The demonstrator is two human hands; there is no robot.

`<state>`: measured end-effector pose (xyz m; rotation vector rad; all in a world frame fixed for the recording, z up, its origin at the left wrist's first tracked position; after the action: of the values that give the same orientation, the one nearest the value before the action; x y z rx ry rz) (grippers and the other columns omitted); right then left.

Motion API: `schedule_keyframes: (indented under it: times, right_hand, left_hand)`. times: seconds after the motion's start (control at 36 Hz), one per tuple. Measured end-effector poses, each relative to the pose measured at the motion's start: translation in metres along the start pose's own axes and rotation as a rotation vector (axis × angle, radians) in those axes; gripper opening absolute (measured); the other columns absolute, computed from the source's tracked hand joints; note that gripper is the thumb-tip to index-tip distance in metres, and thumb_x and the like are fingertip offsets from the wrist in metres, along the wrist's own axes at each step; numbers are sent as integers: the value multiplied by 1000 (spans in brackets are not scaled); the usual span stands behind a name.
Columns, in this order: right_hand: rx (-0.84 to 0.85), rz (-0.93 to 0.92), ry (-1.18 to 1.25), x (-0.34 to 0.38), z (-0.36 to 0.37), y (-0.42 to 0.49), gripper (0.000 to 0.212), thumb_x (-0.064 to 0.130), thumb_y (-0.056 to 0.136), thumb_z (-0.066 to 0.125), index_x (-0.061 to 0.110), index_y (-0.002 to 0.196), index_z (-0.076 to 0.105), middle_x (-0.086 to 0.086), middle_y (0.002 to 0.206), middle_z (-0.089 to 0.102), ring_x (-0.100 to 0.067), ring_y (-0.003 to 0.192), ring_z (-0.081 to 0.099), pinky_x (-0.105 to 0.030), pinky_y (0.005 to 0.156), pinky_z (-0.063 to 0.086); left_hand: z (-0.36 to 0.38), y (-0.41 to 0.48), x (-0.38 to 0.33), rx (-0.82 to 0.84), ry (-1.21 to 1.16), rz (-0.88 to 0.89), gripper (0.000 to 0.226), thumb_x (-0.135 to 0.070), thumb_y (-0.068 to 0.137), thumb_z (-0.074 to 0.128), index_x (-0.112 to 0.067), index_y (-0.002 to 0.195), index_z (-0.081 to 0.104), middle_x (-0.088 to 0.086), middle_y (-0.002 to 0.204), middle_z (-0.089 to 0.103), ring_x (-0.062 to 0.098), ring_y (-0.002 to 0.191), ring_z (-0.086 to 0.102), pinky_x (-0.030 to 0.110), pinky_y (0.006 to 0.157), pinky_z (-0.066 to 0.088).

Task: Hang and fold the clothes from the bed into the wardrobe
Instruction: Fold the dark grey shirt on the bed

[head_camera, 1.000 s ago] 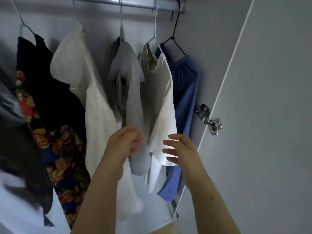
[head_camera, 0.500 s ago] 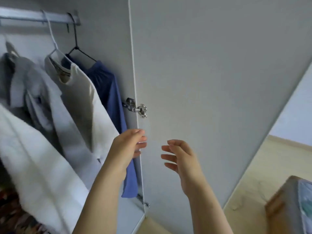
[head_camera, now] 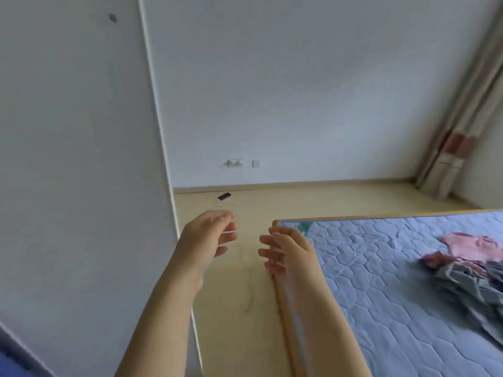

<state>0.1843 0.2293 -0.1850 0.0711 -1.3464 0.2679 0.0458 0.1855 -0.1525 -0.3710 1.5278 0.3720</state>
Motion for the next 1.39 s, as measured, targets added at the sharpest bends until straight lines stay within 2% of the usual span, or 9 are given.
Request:
schedule_keyframes:
  times: [0.14, 0.31, 0.56, 0.78, 0.92, 1.06, 1.11, 1.22, 1.39]
  right_hand:
    - [-170, -25, 11, 23, -100, 1, 16, 8, 94, 46, 16, 88, 58, 0, 82, 66, -16, 65, 59, -24, 59, 43]
    - [-349, -39, 16, 40, -206, 1, 16, 11, 95, 45, 16, 92, 60, -1, 87, 69, -18, 73, 63, -26, 66, 47]
    - [-565, -45, 58, 48, -305, 7, 16, 12, 95, 46, 16, 92, 61, -4, 87, 70, -19, 74, 63, -26, 65, 48]
    - [-698, -68, 84, 51, -345, 60, 16, 12, 95, 46, 16, 90, 61, -1, 83, 69, -17, 72, 63, -27, 65, 47]
    - [-772, -70, 94, 53, -353, 122, 15, 12, 95, 47, 17, 91, 61, -1, 86, 69, -19, 73, 63, -27, 63, 46]
    - [-825, -57, 121, 59, -351, 193, 15, 12, 94, 47, 17, 91, 61, -3, 89, 70, -19, 75, 64, -27, 63, 46]
    - [-829, -66, 138, 64, -349, 219, 15, 12, 94, 47, 16, 92, 62, -3, 89, 70, -20, 76, 64, -27, 64, 47]
    - [-813, -58, 157, 70, -342, 257, 15, 12, 95, 47, 16, 91, 61, -2, 87, 70, -19, 75, 63, -28, 66, 47]
    - [-769, -33, 144, 69, -339, 288, 15, 12, 96, 47, 14, 92, 61, -5, 89, 70, -21, 78, 64, -30, 69, 48]
  left_hand:
    - [104, 6, 3, 172, -19, -11, 19, -18, 94, 49, -20, 82, 63, -2, 81, 67, 12, 75, 64, 28, 71, 44]
    - [215, 6, 15, 342, -39, -13, 18, -18, 94, 49, -18, 84, 64, 1, 83, 67, 13, 73, 63, 27, 67, 44]
    - [332, 17, 32, 549, 21, -24, 20, -22, 95, 49, -21, 84, 65, -6, 80, 70, 11, 78, 66, 28, 70, 47]
    - [398, 75, 44, 681, 53, -25, 20, -23, 96, 47, -21, 87, 65, -5, 84, 69, 13, 83, 66, 31, 74, 47]
    - [435, 136, 45, 752, 61, -28, 19, -21, 95, 48, -20, 85, 64, -4, 81, 68, 11, 77, 64, 27, 69, 46]
    - [466, 204, 42, 821, 127, 1, 18, -21, 95, 49, -21, 84, 65, -1, 83, 68, 13, 77, 64, 30, 73, 47]
    - [475, 228, 42, 838, 167, 34, 18, -20, 94, 50, -22, 83, 64, -1, 84, 68, 11, 75, 63, 27, 69, 47]
    - [482, 271, 43, 820, 191, 12, 18, -18, 95, 50, -21, 83, 63, -1, 82, 66, 10, 70, 62, 23, 61, 44]
    - [471, 307, 48, 744, 165, -45, 18, -18, 94, 51, -20, 82, 65, -1, 80, 65, 12, 71, 61, 23, 60, 43]
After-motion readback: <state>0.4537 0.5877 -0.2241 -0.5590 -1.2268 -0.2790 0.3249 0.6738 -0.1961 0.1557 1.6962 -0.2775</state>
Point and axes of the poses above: each hand's wrist, its own y-axis towards the middle knuckle, its own z-axis out of the palm, x = y × z, the point moved 3 cm from there along y, towards the middle knuckle
